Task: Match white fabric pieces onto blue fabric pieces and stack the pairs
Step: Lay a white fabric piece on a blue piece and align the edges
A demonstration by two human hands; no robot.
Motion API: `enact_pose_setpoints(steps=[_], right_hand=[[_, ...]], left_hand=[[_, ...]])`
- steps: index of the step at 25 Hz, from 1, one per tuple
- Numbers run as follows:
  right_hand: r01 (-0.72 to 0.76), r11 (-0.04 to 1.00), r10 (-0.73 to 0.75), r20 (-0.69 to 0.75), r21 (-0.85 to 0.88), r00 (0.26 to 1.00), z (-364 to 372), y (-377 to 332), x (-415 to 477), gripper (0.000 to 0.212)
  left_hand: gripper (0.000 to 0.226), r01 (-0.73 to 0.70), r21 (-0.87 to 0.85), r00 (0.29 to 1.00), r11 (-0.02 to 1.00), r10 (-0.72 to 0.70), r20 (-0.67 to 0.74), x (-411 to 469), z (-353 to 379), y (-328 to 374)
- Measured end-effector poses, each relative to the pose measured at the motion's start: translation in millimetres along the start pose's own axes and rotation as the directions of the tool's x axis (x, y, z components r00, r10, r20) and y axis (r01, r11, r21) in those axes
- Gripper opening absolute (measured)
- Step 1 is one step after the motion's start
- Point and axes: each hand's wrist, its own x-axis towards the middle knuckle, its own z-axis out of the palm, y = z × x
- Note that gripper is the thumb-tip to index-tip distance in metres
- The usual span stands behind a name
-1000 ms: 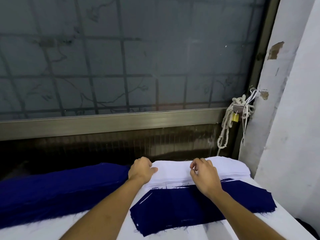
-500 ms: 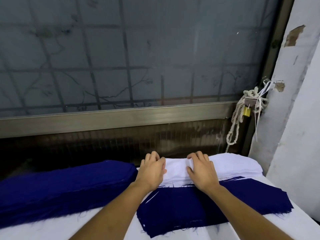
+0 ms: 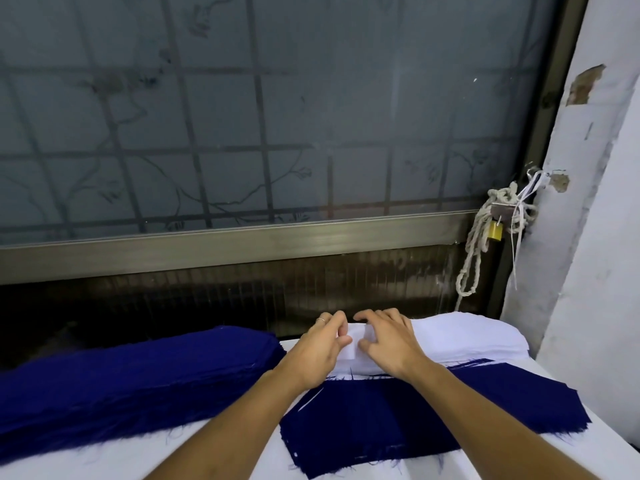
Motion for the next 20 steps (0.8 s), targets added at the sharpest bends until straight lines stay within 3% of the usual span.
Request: enact_pose_setpoints(steps=[2, 5, 7, 11, 15, 20], right_hand=[[-0.028, 0.998, 0.028, 0.006, 0.065, 1.000, -6, -4, -1, 0.039], [-0.010, 0.976, -0.001, 0.050, 0.218, 0.999, -17, -12, -5, 0.040], [0.001, 0.962, -0.024, 0.080, 0.274, 0.997, -24, -21, -11, 0.045], [-0.040, 0.971, 0.001, 0.162, 0.237, 0.987, -48, -30, -25, 0.038], [-0.084, 0.918, -0.061, 0.346, 0.388, 0.936, -84, -38, -48, 0.029], [-0.032, 0.910, -0.077, 0.244, 0.413, 0.967, -112, -59, -87, 0.025]], left_hand=[[0.015, 0.068, -0.201, 0.997, 0.977, -0.074, -0.020, 1, -4, 7], [0.051, 0.219, -0.495, 0.971, 0.841, -0.240, 0.022, 3, -14, 17], [0.060, 0.268, -0.553, 0.957, 0.789, -0.285, 0.058, 2, -20, 22], [0.028, 0.210, -0.412, 0.959, 0.887, -0.269, -0.090, -9, -42, 26], [0.031, 0.154, -0.321, 0.980, 0.934, -0.186, -0.071, -39, -75, 35], [0.009, 0.198, -0.200, 0.963, 0.960, -0.228, -0.143, -89, -114, 38]])
